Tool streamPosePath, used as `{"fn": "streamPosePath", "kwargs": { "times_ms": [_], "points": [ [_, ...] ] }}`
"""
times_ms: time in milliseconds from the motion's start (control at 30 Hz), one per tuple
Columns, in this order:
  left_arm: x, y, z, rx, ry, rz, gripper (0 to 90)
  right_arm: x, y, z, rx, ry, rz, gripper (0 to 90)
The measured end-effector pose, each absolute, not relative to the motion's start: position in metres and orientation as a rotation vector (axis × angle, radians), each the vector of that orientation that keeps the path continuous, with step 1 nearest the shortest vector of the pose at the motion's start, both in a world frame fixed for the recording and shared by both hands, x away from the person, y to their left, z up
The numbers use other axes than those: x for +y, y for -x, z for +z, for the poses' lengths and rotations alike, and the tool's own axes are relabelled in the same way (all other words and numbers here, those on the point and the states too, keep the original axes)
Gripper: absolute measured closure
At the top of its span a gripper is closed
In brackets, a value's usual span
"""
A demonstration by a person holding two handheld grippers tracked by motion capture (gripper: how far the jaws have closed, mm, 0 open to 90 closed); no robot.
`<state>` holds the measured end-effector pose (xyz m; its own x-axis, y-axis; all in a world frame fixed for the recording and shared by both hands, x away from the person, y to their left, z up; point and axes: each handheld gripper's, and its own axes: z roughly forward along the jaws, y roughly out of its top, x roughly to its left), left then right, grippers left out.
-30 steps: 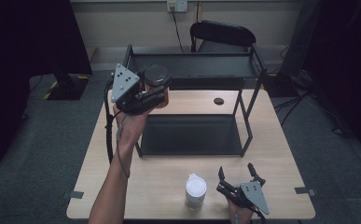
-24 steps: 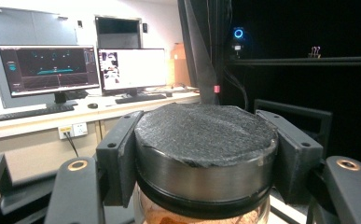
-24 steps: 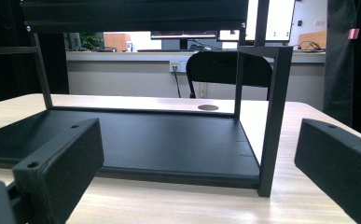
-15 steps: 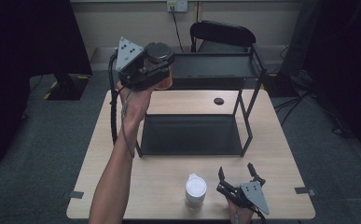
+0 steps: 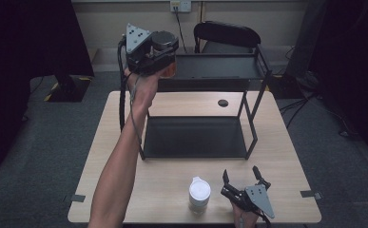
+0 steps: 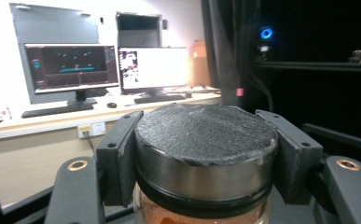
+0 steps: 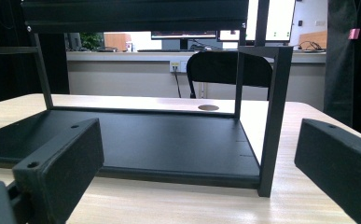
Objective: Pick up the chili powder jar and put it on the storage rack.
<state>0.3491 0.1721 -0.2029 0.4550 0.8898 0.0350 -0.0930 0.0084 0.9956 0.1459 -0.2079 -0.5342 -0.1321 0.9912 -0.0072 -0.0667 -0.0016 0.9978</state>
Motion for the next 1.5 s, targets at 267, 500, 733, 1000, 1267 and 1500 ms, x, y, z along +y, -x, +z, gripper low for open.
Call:
{"fn": "streamPosePath", "kwargs": {
  "times_ms": [267, 500, 733, 1000, 1267, 1500],
  "points": [
    [0.168, -0.361, -0.21, 0.824, -1.334, 0.883, 35.3, -0.208, -0.146, -0.534, 1.256, -1.092, 1.334, 0.0],
    [0.166, -0.363, -0.21, 0.816, -1.348, 0.892, 35.2, -0.208, -0.146, -0.534, 1.255, -1.093, 1.333, 0.0],
    [0.165, -0.362, -0.209, 0.814, -1.359, 0.902, 35.0, -0.208, -0.146, -0.534, 1.255, -1.093, 1.333, 0.0],
    [0.165, -0.363, -0.208, 0.815, -1.362, 0.899, 31.8, -0.208, -0.146, -0.534, 1.255, -1.093, 1.333, 0.0],
    [0.168, -0.36, -0.211, 0.81, -1.312, 0.891, 6.5, -0.208, -0.146, -0.534, 1.255, -1.093, 1.333, 0.0],
    [0.174, -0.345, -0.215, 0.784, -1.283, 0.865, 0.0, -0.208, -0.146, -0.534, 1.255, -1.093, 1.333, 0.0]
  ]
}}
